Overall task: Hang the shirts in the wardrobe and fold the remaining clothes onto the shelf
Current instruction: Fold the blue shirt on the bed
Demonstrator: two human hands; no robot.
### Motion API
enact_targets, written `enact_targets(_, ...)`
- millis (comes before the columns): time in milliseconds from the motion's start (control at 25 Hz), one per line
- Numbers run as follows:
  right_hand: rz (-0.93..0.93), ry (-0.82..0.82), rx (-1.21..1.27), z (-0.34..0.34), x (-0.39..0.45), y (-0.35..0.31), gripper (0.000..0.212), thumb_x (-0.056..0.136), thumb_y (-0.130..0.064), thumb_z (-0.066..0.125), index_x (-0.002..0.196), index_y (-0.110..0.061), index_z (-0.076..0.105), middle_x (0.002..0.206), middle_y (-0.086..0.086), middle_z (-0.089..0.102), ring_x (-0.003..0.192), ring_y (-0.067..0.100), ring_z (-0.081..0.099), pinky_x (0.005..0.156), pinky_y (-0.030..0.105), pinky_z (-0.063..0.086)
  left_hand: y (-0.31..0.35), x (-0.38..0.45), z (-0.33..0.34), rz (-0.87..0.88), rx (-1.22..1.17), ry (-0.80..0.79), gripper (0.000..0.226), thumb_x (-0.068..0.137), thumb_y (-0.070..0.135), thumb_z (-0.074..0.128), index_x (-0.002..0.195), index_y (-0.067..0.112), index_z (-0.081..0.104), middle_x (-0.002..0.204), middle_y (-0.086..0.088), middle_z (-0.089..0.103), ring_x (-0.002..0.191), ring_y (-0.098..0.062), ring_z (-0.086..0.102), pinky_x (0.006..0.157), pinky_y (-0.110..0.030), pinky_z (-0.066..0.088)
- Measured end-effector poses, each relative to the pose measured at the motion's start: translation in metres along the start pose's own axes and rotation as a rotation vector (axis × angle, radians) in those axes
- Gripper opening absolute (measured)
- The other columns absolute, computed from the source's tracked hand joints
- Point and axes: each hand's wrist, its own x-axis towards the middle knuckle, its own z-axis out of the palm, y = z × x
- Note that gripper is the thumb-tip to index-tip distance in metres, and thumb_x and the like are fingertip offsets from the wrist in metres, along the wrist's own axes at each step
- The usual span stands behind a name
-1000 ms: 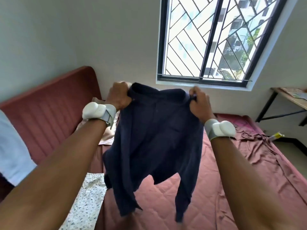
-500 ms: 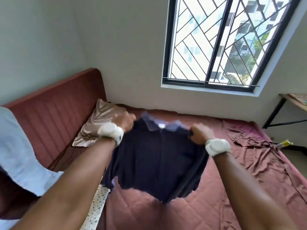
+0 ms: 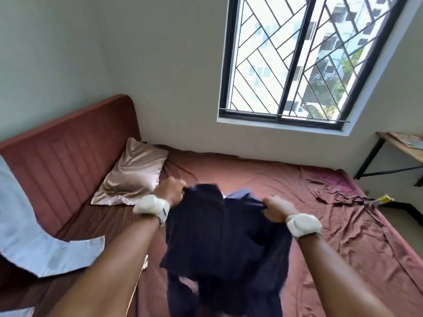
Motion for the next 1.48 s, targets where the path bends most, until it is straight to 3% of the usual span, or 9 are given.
enact_targets(320, 0.092, 0.904, 0.326, -0.071, -0.020, -0.009, 0.044, 0.071, -0.006, 0.058, 0.115, -0.008, 0.058, 0.092, 0.023, 0.066, 0.080, 0.044, 0.063, 0.065, 0.044, 0.049, 0.031, 0.010, -0.087, -0.057, -0.154, 0.875, 0.026, 0.086, 0.002, 0.043, 0.101, 0.009, 0.063, 0.088, -0.018, 0.066, 0.079, -0.041, 0.065, 0.069, -0.044, 0.050)
enact_targets(480, 0.026, 0.059, 0.114, -0.002, -0.031, 0.007, 0.027, 0.083, -0.026, 0.053, 0.106, -0.015, 0.062, 0.112, 0.019, 0.063, 0.100, 0.037, 0.062, 0.080, 0.039, 0.051, 0.018, -0.024, -0.011, 0.166, -0.057, -0.018, 0.027, 0.087, 0.012, 0.053, 0.108, 0.018, 0.069, 0.113, -0.011, 0.068, 0.105, -0.033, 0.061, 0.086, -0.035, 0.048)
enact_targets(720, -0.064, 0.131, 0.530, -0.070, -0.033, 0.025, 0.031, 0.067, -0.042, 0.085, 0.086, -0.020, 0.074, 0.081, 0.002, 0.071, 0.076, 0.016, 0.066, 0.070, 0.028, 0.051, 0.019, 0.004, -0.068, -0.008, -0.684, 0.394, 0.016, 0.089, 0.027, 0.062, 0.100, 0.020, 0.070, 0.096, -0.006, 0.072, 0.091, -0.025, 0.065, 0.081, -0.032, 0.049)
enact_targets(840, -0.043, 0.081, 0.642, -0.095, -0.016, 0.044, 0.028, 0.067, -0.039, 0.085, 0.081, -0.018, 0.073, 0.082, 0.003, 0.073, 0.079, 0.019, 0.068, 0.073, 0.030, 0.054, -0.002, 0.019, -0.092, 0.111, -1.007, 0.021, 0.026, 0.071, 0.034, 0.082, 0.087, 0.016, 0.071, 0.080, 0.005, 0.070, 0.080, -0.012, 0.062, 0.073, -0.024, 0.049)
enact_targets(920, 0.049, 0.013, 0.252, -0.087, 0.006, 0.046, 0.039, 0.073, -0.042, 0.080, 0.098, -0.014, 0.069, 0.102, 0.011, 0.070, 0.094, 0.028, 0.065, 0.080, 0.033, 0.051, -0.011, 0.028, -0.095, 0.135, -0.502, -0.250, 0.039, 0.059, 0.040, 0.088, 0.087, 0.018, 0.072, 0.078, 0.007, 0.070, 0.080, -0.012, 0.065, 0.074, -0.026, 0.054)
enact_targets(1000, 0.149, 0.032, -0.054, -0.069, 0.027, 0.036, 0.041, 0.084, -0.042, 0.068, 0.117, -0.018, 0.061, 0.120, 0.010, 0.062, 0.109, 0.029, 0.061, 0.085, 0.034, 0.047, -0.004, 0.046, -0.076, -0.018, 0.114, -0.098, 0.023, 0.077, 0.036, 0.075, 0.095, 0.023, 0.071, 0.095, -0.001, 0.070, 0.095, -0.024, 0.067, 0.090, -0.038, 0.049)
enact_targets(1120, 0.282, 0.310, 0.043, -0.070, 0.061, 0.024, 0.030, 0.091, -0.022, 0.050, 0.119, -0.017, 0.060, 0.123, 0.013, 0.061, 0.113, 0.035, 0.059, 0.086, 0.039, 0.046, 0.025, 0.083, -0.073, -0.219, 0.198, 0.182, 0.029, 0.092, 0.012, 0.045, 0.108, 0.013, 0.069, 0.108, -0.013, 0.067, 0.103, -0.036, 0.064, 0.089, -0.040, 0.047)
enact_targets(1320, 0.370, 0.663, 0.581, -0.087, 0.093, 0.044, 0.034, 0.082, -0.007, 0.048, 0.114, -0.009, 0.059, 0.118, 0.025, 0.054, 0.115, 0.041, 0.049, 0.091, 0.045, 0.044, 0.029, 0.129, -0.106, -0.372, -1.464, 0.230, 0.039, 0.100, 0.010, 0.033, 0.132, 0.017, 0.054, 0.107, -0.014, 0.060, 0.071, -0.021, 0.063, 0.048, -0.028, 0.055)
enact_targets(1480, 0.342, 0.805, 0.870, -0.082, 0.085, 0.049, 0.037, 0.078, 0.000, 0.045, 0.110, -0.006, 0.061, 0.110, 0.024, 0.064, 0.106, 0.040, 0.056, 0.087, 0.038, 0.042, 0.047, 0.123, -0.095, -0.175, -1.781, 0.274, 0.035, 0.099, 0.006, 0.032, 0.123, 0.016, 0.056, 0.096, -0.003, 0.059, 0.076, -0.010, 0.057, 0.053, -0.011, 0.049)
